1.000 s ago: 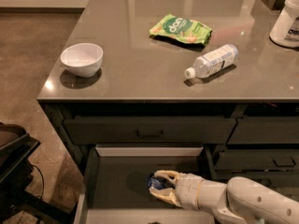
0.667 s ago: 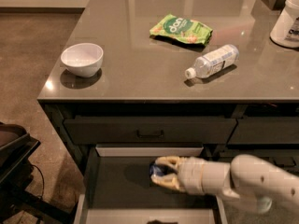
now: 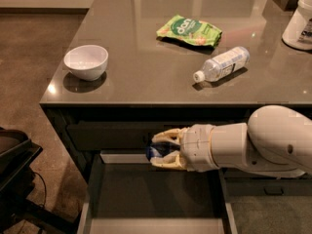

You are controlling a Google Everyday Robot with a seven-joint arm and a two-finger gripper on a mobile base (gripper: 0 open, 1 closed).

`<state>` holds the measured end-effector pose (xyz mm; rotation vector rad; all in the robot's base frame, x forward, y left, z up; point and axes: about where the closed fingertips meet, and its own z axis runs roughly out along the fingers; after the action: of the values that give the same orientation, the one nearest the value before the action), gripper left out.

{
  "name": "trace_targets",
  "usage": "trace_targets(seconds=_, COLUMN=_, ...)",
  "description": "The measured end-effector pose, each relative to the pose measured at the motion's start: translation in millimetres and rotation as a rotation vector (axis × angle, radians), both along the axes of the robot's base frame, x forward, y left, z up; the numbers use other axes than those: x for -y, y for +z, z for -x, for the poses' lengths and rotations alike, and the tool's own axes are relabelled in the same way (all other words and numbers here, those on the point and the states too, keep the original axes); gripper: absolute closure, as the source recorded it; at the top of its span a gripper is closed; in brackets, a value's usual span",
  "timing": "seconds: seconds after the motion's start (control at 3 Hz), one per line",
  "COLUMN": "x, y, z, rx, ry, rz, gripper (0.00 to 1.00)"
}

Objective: Pick rxbar blueberry from middle drawer and place on counter

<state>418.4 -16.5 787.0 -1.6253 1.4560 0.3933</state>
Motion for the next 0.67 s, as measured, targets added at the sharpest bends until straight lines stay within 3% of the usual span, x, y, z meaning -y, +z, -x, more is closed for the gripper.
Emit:
trace_targets(seconds=0.33, x=-0.1, y=-0.7, z=-0.1, rx=-0.001, ry=0.001, rz=-0.001, gripper=1.0)
trace_targets(seconds=0.67, x=-5.0, y=28.0, z=-20.0, rx=0.04, ry=0.055, rz=0.045, gripper=1.0)
